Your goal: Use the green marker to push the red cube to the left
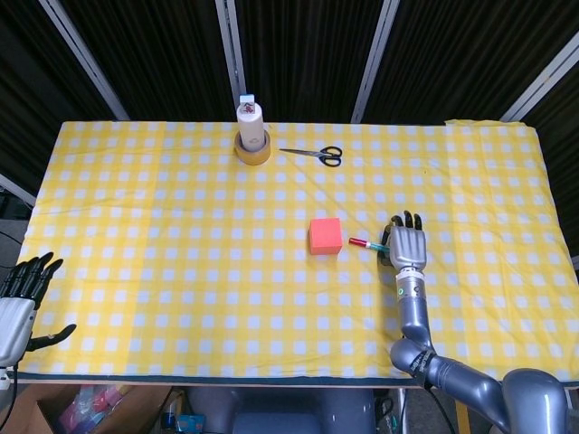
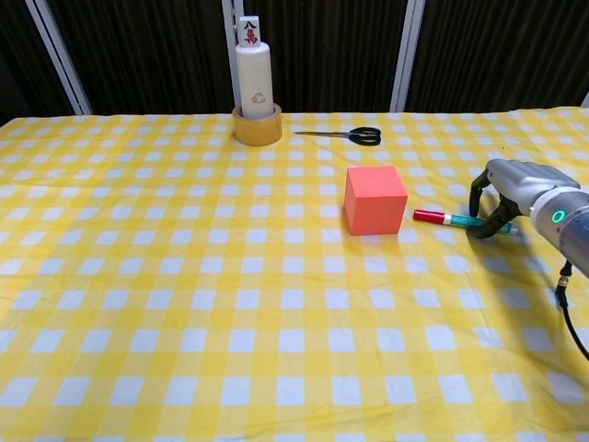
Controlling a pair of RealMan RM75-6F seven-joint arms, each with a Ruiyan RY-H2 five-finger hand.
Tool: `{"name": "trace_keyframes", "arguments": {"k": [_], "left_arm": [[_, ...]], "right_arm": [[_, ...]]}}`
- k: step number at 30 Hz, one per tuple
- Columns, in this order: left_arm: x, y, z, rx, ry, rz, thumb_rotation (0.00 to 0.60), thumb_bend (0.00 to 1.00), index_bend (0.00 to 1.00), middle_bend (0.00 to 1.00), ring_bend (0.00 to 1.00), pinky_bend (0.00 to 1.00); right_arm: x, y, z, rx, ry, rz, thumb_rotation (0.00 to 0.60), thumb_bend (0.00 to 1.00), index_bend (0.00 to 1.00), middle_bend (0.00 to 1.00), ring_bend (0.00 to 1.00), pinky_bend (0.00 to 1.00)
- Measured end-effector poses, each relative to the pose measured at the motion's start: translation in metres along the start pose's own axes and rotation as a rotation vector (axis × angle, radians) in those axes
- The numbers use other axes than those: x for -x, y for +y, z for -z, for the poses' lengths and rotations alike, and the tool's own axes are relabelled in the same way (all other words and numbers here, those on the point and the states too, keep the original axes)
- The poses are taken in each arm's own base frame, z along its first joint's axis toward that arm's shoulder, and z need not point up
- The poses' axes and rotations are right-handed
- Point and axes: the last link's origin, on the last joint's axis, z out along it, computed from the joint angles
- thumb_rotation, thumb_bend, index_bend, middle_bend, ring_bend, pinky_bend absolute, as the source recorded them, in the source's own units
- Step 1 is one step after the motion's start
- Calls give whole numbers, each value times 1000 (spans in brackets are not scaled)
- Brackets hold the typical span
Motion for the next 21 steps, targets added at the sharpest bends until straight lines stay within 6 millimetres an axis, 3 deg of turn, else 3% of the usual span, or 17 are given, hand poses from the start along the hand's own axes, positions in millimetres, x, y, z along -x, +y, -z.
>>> {"name": "trace_keyframes", "arguments": {"k": [13, 21], "left_arm": [[0, 0, 0, -2, 0, -2, 600, 0, 0, 0, 0, 0], [1, 1, -1, -3, -2, -2, 600, 0, 0, 0, 0, 0]], "right_arm": [[-37, 20, -3, -69, 77, 46, 600, 426, 603, 238, 3, 11], [-45, 27, 0, -122, 62, 56, 600, 426, 603, 240, 3, 11]]}}
